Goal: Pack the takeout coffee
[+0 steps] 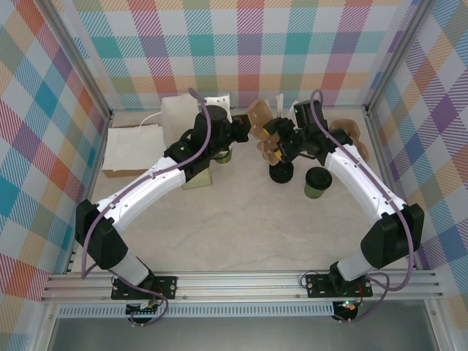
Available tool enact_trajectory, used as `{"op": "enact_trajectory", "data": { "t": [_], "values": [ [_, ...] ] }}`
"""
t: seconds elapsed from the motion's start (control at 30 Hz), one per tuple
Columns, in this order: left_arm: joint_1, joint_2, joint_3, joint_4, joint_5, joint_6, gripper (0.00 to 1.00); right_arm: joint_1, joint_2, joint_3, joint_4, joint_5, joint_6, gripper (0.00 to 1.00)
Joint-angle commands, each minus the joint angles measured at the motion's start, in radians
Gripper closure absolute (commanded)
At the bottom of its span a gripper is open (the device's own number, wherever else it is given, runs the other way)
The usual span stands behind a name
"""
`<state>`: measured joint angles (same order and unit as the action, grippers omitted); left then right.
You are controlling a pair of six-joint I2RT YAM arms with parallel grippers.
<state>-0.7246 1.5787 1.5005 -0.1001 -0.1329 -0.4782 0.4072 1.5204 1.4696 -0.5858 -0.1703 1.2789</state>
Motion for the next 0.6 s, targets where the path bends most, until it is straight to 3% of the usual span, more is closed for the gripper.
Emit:
{"op": "enact_trajectory", "data": {
  "t": [0.0, 0.17, 0.4, 0.57],
  "values": [
    [-0.016, -0.022, 0.005, 0.037, 0.0, 0.017, 0.94, 0.001, 0.004, 0.05, 0.032, -0.005, -0.014, 0.26],
    [-0.015, -0.02, 0.004, 0.034, 0.002, 0.018, 0.94, -0.001, 0.003, 0.054, 0.055, 0.011, -0.042, 0.27],
    [-0.016, -0.023, 0.005, 0.037, 0.006, 0.024, 0.94, -0.001, 0.036, 0.067, 0.06, -0.032, -0.041, 0.43],
    [-0.015, -0.024, 0.004, 0.037, 0.011, 0.024, 0.95, 0.0, 0.047, 0.077, 0.06, -0.03, -0.058, 0.49]
  ]
}}
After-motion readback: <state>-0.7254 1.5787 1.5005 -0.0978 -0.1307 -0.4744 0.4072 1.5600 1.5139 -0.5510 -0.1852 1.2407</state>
